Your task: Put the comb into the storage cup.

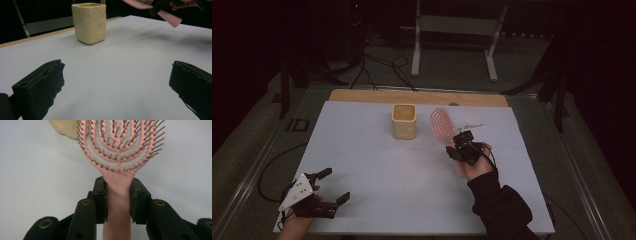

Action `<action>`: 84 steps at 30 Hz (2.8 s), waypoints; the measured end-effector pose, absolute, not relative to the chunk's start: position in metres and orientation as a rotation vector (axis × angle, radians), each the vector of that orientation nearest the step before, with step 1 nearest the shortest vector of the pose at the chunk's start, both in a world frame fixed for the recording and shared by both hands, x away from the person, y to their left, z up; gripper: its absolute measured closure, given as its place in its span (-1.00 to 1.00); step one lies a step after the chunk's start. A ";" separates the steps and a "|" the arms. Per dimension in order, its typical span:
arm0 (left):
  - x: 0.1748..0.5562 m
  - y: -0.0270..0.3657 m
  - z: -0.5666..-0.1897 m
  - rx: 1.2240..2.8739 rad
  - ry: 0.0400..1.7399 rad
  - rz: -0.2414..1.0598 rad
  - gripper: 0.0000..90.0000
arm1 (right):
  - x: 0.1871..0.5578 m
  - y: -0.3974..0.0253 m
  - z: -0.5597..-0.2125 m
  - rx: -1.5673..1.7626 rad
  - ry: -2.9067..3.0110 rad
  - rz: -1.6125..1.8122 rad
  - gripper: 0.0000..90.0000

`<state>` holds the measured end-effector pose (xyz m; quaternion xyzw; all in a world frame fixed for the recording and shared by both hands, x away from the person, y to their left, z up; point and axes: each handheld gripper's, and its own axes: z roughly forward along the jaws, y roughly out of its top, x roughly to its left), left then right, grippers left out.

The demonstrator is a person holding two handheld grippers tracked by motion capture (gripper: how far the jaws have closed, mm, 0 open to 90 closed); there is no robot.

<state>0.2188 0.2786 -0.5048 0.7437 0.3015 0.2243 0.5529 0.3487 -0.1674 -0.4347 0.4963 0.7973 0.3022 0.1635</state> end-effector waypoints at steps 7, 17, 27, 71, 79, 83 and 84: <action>0.219 0.279 -0.505 1.759 0.715 0.519 -1.00 | 0.346 -0.162 -0.421 1.341 2.250 0.959 0.56; 0.219 0.279 -0.505 1.758 0.719 0.518 -1.00 | 0.345 -0.156 -0.408 1.160 2.221 1.131 0.56; 0.219 0.280 -0.505 1.756 0.719 0.517 -1.00 | 0.352 -0.146 -0.403 1.073 2.207 1.188 0.56; 0.219 0.282 -0.505 1.748 0.723 0.514 -1.00 | 0.418 -0.085 -0.343 0.874 2.085 1.417 0.56; 0.219 0.282 -0.505 1.748 0.722 0.511 -1.00 | 0.433 -0.074 -0.339 0.885 2.050 1.451 0.56; 0.219 0.282 -0.505 1.746 0.722 0.509 -1.00 | 0.445 -0.071 -0.341 0.903 2.042 1.480 0.56; 0.219 0.282 -0.505 1.746 0.722 0.508 -1.00 | 0.448 -0.071 -0.342 0.903 2.042 1.488 0.56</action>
